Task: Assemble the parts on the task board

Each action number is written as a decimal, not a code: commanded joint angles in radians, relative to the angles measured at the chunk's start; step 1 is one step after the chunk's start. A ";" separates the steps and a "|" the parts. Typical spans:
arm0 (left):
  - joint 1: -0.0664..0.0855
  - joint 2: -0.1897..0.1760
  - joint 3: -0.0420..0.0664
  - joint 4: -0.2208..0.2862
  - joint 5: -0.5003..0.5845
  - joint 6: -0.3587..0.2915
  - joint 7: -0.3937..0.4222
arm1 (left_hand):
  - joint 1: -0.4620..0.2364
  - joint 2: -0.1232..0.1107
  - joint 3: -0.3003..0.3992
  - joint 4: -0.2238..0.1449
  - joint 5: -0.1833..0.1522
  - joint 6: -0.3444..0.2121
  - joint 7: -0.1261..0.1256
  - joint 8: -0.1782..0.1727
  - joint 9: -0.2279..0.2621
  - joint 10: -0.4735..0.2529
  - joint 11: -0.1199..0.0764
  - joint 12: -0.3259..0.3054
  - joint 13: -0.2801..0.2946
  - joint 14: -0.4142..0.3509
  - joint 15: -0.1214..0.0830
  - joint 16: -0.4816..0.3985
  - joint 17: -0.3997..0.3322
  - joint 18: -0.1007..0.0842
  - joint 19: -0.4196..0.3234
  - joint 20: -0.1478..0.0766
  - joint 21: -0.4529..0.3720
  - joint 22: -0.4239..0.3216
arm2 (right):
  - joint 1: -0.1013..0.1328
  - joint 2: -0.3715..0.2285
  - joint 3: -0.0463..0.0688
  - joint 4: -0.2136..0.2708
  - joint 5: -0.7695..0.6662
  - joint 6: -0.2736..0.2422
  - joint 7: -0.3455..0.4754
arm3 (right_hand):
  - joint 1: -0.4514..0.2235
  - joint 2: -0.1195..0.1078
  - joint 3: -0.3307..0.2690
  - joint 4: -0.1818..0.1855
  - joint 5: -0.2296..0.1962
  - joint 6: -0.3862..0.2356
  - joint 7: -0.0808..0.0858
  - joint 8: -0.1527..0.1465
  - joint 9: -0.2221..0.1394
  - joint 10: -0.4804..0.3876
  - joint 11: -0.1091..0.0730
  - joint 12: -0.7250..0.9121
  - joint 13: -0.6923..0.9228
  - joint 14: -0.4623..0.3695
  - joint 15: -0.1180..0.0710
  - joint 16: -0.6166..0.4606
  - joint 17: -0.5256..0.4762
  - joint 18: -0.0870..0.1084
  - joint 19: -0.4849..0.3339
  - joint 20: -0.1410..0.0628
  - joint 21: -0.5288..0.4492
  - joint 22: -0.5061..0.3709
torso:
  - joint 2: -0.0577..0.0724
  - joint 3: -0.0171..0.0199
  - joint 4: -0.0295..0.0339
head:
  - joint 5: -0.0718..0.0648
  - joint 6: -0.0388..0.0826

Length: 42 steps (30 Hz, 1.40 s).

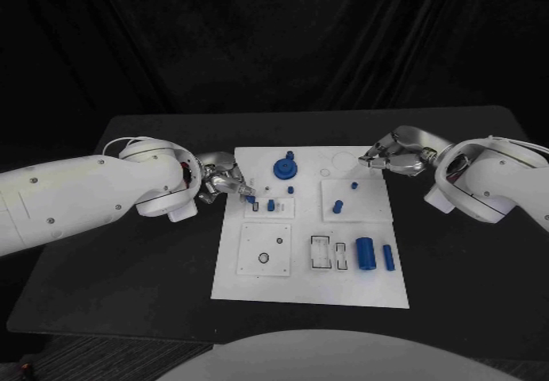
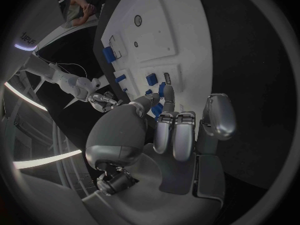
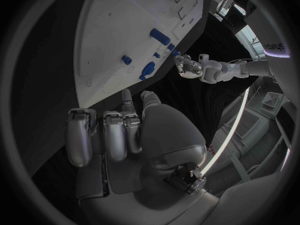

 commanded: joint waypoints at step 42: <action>-0.039 -0.012 0.000 0.015 -0.006 -0.047 0.021 | -0.009 0.003 0.003 0.010 0.007 -0.012 0.001 0.001 0.004 0.104 0.002 0.003 0.262 0.104 -0.002 0.003 0.263 0.021 -0.005 0.001 -0.004 0.154 | -0.004 -0.008 0.001 0.005 -0.001 -0.020 -0.011 | 0.010 -0.002 0.007 0.000 0.005 0.007 0.002 -0.003 -0.002 0.107 -0.003 -0.005 0.072 0.105 -0.005 0.003 0.263 0.001 0.070 -0.004 -0.004 0.241 | 0.000 0.0000 0.0007 | 0.004 0.000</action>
